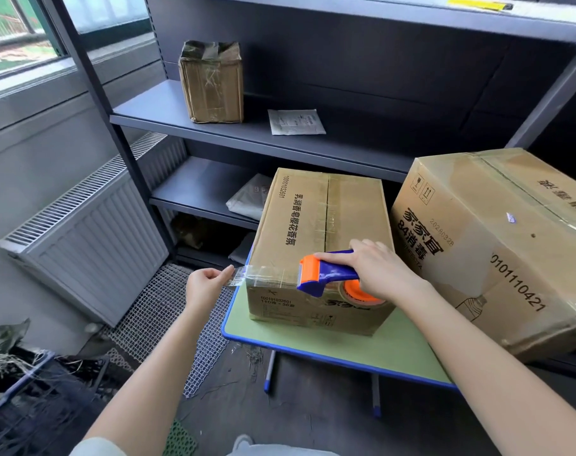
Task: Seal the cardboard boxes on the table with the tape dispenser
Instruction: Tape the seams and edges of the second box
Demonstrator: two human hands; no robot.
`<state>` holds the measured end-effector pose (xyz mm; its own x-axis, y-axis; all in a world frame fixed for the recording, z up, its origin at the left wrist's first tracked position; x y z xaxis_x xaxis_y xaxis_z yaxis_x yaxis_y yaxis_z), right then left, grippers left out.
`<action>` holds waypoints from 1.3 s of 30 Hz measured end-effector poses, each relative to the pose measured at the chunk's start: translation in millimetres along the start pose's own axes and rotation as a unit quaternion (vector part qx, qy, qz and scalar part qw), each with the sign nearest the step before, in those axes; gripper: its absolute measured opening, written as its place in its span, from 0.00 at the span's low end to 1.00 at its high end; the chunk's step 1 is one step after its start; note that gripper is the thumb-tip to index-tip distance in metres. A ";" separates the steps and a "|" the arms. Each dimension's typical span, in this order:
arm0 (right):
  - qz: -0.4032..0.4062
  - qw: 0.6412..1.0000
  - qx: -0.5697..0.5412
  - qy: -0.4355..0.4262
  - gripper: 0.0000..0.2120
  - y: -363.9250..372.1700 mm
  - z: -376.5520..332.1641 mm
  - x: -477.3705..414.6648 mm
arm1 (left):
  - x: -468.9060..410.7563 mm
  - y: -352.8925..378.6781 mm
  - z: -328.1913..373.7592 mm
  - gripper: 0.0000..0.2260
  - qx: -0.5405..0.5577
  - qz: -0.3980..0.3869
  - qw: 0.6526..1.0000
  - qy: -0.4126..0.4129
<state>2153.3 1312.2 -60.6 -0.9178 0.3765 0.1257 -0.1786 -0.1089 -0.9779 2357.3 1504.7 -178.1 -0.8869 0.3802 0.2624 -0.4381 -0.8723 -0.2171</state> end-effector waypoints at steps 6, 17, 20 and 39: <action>-0.013 1.000 -0.011 -0.004 0.34 0.7 0.1 -2.0 | 12.2 29.6 -23.4 0.18 0.030 -0.045 0.998 -0.041; -0.019 1.000 -0.010 -0.013 0.32 1.5 3.0 -3.3 | 37.4 33.9 37.4 0.13 -0.024 -0.010 0.953 0.301; -0.020 1.000 -0.017 -0.016 0.33 2.8 5.2 -4.8 | 60.0 64.7 47.4 0.21 -0.232 -0.104 0.832 0.492; 0.003 1.000 -0.018 -0.025 0.30 -12.4 -30.3 -34.3 | 5.2 55.9 31.1 0.28 -0.444 -0.146 0.764 0.446</action>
<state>2197.8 1328.5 -57.9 -0.9355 0.3296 0.1275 -0.1615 -0.0777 -0.9838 2332.7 1448.5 -159.6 -0.3058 0.9222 -0.2366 -0.2126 -0.3084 -0.9272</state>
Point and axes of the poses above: each hand's wrist, its own x-axis away from the middle knuckle, its own y-axis out of the palm, z = x × y, the point moved 6 cm from there along -x, towards the middle knuckle, and after that the axes turned 10 degrees about x, right-handed, at the moved point
